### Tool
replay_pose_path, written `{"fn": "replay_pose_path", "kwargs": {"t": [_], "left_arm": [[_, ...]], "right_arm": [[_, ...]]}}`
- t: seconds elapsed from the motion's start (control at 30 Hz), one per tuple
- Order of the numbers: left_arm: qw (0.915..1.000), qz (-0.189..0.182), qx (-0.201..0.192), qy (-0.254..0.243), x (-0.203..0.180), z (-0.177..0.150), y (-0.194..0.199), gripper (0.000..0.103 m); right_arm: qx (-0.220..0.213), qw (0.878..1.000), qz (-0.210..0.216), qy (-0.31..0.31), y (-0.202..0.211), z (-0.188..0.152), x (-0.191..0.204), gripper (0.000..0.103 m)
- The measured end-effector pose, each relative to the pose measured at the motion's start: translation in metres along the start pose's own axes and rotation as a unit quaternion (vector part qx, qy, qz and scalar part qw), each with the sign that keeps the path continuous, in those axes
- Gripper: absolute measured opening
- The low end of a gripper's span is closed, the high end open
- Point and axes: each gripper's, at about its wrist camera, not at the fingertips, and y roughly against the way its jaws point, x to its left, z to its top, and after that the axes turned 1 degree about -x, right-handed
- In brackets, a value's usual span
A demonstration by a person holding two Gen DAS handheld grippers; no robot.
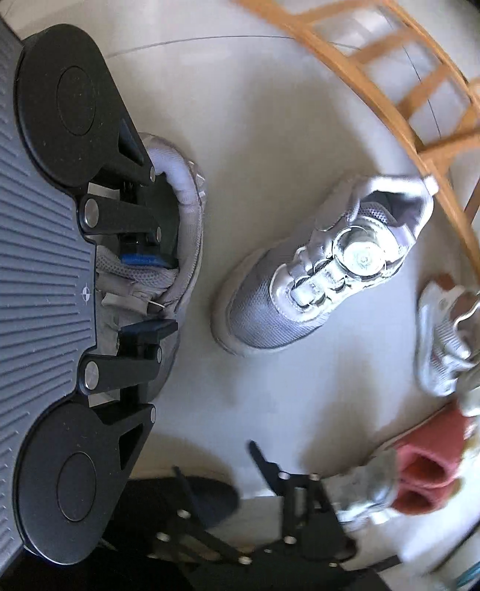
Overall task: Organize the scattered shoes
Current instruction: 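Grasp both grey dial sneakers by their heels with the left gripper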
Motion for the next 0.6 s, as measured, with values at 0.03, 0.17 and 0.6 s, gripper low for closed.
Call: {"fn": "replay_pose_path", "kwargs": {"t": [0.03,0.17,0.6], "left_arm": [[0.9997,0.005,0.001,-0.023,0.002,0.002,0.002,0.029],[0.9954,0.043,-0.002,-0.085,0.018,0.012,0.003,0.029],[0.9541,0.13,-0.039,-0.267,0.032,0.051,0.003,0.031]], "right_arm": [[0.001,1.0,0.0,-0.001,0.001,-0.001,0.0,0.07],[0.0,1.0,-0.001,-0.004,0.004,-0.006,-0.002,0.07],[0.0,1.0,-0.005,-0.01,0.008,-0.008,-0.006,0.071]]}}
